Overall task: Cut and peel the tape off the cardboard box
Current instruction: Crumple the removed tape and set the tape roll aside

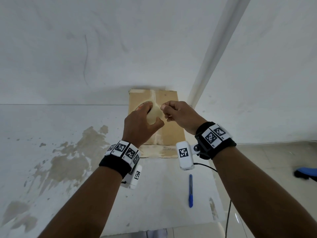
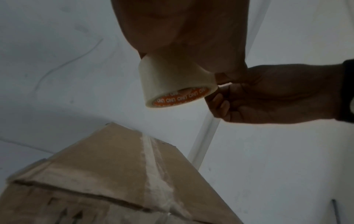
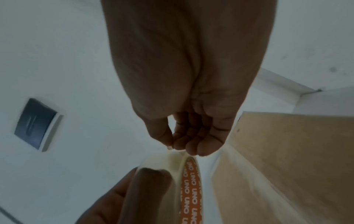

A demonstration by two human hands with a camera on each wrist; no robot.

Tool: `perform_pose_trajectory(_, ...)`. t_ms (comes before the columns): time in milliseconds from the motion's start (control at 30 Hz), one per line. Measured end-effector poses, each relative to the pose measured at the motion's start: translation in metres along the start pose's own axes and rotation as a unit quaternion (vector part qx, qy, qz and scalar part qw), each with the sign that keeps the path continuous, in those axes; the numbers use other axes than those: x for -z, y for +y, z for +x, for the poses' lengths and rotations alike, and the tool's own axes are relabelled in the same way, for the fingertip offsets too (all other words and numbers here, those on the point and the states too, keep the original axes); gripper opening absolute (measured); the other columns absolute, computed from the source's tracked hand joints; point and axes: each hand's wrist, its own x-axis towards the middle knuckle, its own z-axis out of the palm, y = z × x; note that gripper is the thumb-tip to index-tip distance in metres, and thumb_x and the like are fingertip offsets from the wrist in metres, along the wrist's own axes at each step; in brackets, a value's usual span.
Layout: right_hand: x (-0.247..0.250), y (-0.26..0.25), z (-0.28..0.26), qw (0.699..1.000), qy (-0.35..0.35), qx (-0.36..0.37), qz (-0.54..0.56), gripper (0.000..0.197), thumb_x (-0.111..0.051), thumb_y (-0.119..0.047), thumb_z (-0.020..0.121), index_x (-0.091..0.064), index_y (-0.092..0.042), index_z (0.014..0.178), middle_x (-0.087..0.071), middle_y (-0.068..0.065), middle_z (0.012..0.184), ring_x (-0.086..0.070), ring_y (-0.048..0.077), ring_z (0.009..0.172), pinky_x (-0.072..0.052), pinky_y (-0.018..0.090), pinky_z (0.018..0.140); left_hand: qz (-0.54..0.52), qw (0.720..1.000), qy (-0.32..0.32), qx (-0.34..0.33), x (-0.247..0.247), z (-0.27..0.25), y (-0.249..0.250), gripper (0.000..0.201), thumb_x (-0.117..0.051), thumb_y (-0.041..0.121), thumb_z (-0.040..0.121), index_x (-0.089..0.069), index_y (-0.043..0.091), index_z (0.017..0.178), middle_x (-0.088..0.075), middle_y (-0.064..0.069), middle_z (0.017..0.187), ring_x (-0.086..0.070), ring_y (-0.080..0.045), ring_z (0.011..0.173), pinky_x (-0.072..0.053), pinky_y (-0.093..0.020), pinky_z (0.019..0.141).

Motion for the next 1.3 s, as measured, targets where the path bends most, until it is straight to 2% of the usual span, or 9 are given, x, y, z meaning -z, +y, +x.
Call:
perform_pose_trajectory(100,-0.001,0.0,0.001,0.996,-0.017,-0.047,0.073,0.025,-0.05,-0.024,0.101,-0.059,-0.007,0.084,-0.054,0.003,0.079,-0.055,0.018,0.078,-0.05,0.031,0.074,-0.007,1.0,-0.019,-0.006,-0.003,-0.002,0.002,0.036,-0.066,0.039,0.081,-0.06,0.018,0.11,-0.069,0.006,0.084,-0.063,-0.019,0.068,-0.048,-0.029,0.063)
perform_pose_trajectory(200,0.002,0.005,0.003,0.999,-0.013,-0.034,-0.001,0.034,-0.058,-0.04,0.097,-0.065,-0.007,0.095,-0.059,0.001,0.083,-0.058,0.012,0.078,-0.054,0.025,0.074,-0.003,1.0,-0.021,-0.011,-0.006,-0.004,0.001,0.032,-0.066,0.038,0.083,-0.06,0.018,0.107,-0.068,0.005,0.079,-0.059,-0.018,0.063,-0.044,-0.027,0.06)
perform_pose_trajectory(367,0.005,0.01,0.004,0.997,0.082,0.006,0.0,0.026,-0.074,-0.026,0.089,-0.069,-0.001,0.095,-0.072,0.005,0.08,-0.069,0.016,0.076,-0.06,0.031,0.077,0.021,0.999,-0.013,-0.024,-0.009,-0.004,-0.002,0.035,-0.065,0.038,0.086,-0.057,0.018,0.114,-0.064,0.011,0.084,-0.055,-0.018,0.066,-0.042,-0.028,0.062)
perform_pose_trajectory(500,0.008,0.008,0.004,0.997,0.071,-0.003,-0.017,0.036,-0.076,-0.03,0.087,-0.066,-0.014,0.116,-0.078,0.006,0.08,-0.076,0.02,0.079,-0.062,0.031,0.077,0.033,0.998,-0.01,-0.05,-0.011,-0.006,-0.007,0.036,-0.064,0.038,0.088,-0.059,0.016,0.116,-0.073,0.0,0.095,-0.069,-0.024,0.083,-0.041,-0.027,0.068)
perform_pose_trajectory(667,-0.004,0.0,0.004,0.977,0.137,0.072,-0.146,0.011,-0.071,-0.021,0.091,-0.077,-0.013,0.092,-0.073,-0.005,0.079,-0.066,0.009,0.07,-0.056,0.022,0.073,0.04,0.998,-0.03,-0.033,-0.015,-0.006,-0.007,0.037,-0.06,0.038,0.09,-0.054,0.015,0.119,-0.068,-0.001,0.095,-0.064,-0.026,0.078,-0.038,-0.028,0.065)
perform_pose_trajectory(900,-0.022,-0.002,-0.002,0.974,0.15,0.135,-0.105,0.011,-0.062,-0.017,0.097,-0.07,-0.012,0.093,-0.071,-0.001,0.097,-0.063,0.008,0.084,-0.045,0.006,0.071,-0.003,0.995,-0.098,0.027,-0.006,0.012,-0.014,0.035,-0.051,0.04,0.092,-0.043,0.017,0.118,-0.07,0.001,0.081,-0.065,-0.027,0.072,-0.052,-0.038,0.07)
perform_pose_trajectory(967,-0.021,0.002,-0.001,0.98,0.133,0.124,-0.079,0.011,-0.059,-0.02,0.098,-0.067,-0.014,0.094,-0.071,-0.003,0.101,-0.064,0.011,0.094,-0.047,0.01,0.077,-0.031,0.992,-0.118,0.042,-0.003,0.013,-0.015,0.033,-0.052,0.041,0.09,-0.045,0.018,0.113,-0.071,0.002,0.071,-0.068,-0.024,0.065,-0.055,-0.039,0.07)
perform_pose_trajectory(1067,-0.02,0.008,0.0,0.987,0.123,0.102,-0.012,0.012,-0.057,-0.022,0.099,-0.066,-0.014,0.097,-0.07,0.0,0.1,-0.065,0.018,0.099,-0.056,0.038,0.091,-0.14,0.977,-0.131,0.09,-0.003,0.014,-0.013,0.026,-0.055,0.035,0.088,-0.052,0.014,0.103,-0.069,0.001,0.064,-0.064,-0.019,0.049,-0.054,-0.037,0.058)
perform_pose_trajectory(1300,-0.015,0.006,-0.001,0.988,0.099,0.055,0.104,0.014,-0.06,-0.022,0.098,-0.066,-0.01,0.1,-0.067,0.001,0.102,-0.067,0.017,0.096,-0.06,0.039,0.089,-0.191,0.965,-0.13,0.127,-0.002,0.016,-0.008,0.02,-0.054,0.03,0.094,-0.057,0.012,0.102,-0.072,-0.005,0.066,-0.063,-0.013,0.045,-0.049,-0.026,0.051)
